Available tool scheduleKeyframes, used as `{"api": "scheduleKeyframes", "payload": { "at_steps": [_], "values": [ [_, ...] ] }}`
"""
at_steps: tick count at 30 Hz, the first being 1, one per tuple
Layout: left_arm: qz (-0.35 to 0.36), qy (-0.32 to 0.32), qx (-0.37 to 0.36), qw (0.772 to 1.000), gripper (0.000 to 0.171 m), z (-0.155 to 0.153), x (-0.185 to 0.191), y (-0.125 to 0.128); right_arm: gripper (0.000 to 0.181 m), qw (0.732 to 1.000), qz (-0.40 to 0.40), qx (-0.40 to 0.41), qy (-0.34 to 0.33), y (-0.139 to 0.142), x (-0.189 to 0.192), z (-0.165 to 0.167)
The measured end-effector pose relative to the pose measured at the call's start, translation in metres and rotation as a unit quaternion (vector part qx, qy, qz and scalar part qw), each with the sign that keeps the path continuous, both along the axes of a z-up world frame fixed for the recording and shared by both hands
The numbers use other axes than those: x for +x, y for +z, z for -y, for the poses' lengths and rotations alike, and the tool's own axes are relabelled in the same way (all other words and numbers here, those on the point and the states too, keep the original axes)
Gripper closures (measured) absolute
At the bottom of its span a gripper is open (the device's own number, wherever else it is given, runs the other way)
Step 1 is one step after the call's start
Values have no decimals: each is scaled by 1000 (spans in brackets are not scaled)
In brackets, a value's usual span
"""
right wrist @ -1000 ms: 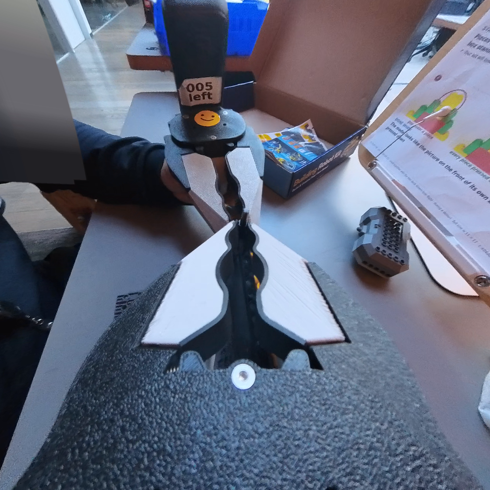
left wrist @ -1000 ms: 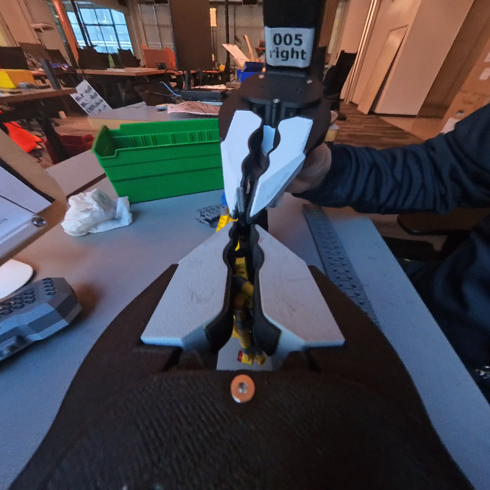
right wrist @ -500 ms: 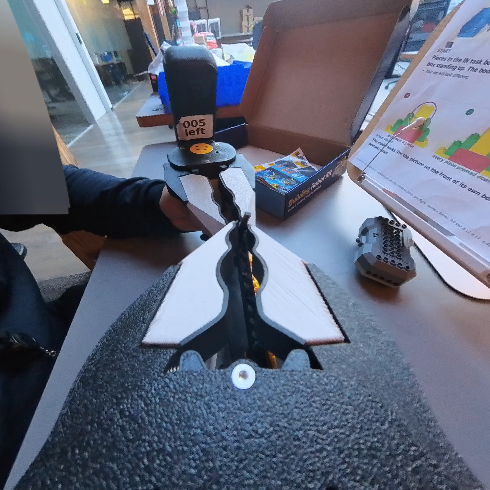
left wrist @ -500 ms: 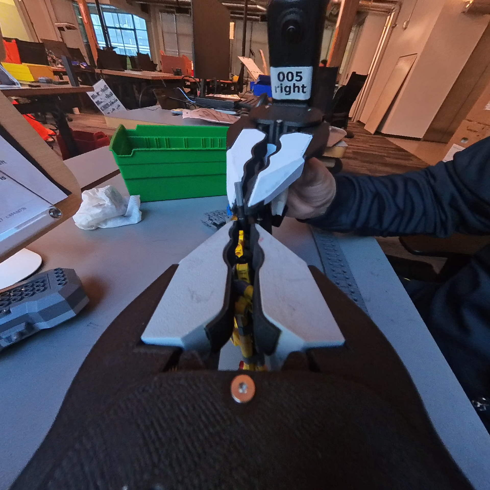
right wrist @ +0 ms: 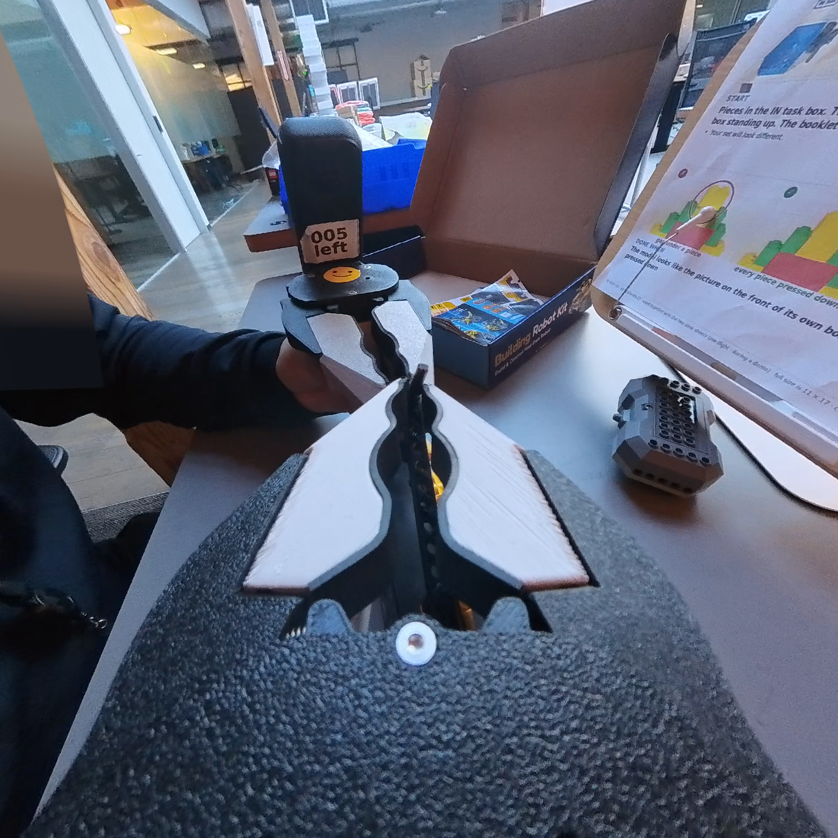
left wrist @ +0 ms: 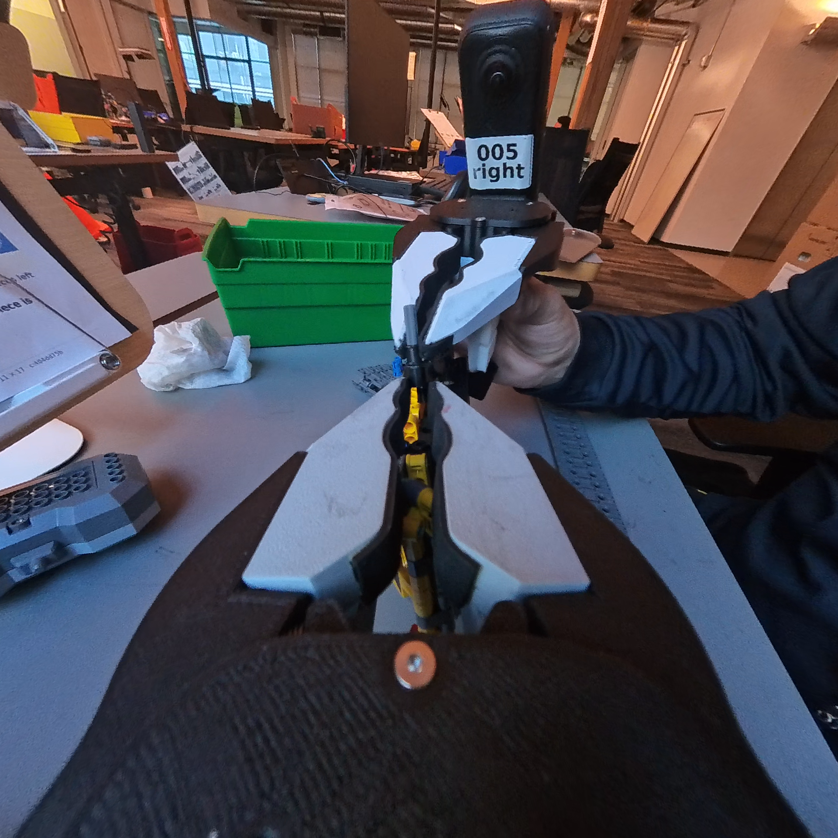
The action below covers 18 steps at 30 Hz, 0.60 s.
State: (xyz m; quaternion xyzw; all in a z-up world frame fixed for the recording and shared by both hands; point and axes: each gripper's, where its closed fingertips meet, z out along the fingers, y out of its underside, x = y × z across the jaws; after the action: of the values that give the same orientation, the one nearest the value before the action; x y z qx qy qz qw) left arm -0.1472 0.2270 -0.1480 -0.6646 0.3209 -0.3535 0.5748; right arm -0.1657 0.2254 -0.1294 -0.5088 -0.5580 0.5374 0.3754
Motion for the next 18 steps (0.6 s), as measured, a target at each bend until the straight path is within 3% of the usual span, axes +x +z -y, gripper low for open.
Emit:
{"api": "scheduleKeyframes", "payload": {
  "at_steps": [5,9,15,18],
  "values": [
    [-25,1,5,1000,166,4,5,-2,176,1000,27,4,14,-2,1,4],
    [-46,2,12,999,166,4,12,-8,158,998,45,44,-16,-5,-3,2],
    [-36,-2,12,999,166,4,9,-8,154,999,16,47,-14,8,6,8],
    [-32,-8,10,999,166,5,9,-8,155,995,56,84,-7,-2,9,11]
  ]
}}
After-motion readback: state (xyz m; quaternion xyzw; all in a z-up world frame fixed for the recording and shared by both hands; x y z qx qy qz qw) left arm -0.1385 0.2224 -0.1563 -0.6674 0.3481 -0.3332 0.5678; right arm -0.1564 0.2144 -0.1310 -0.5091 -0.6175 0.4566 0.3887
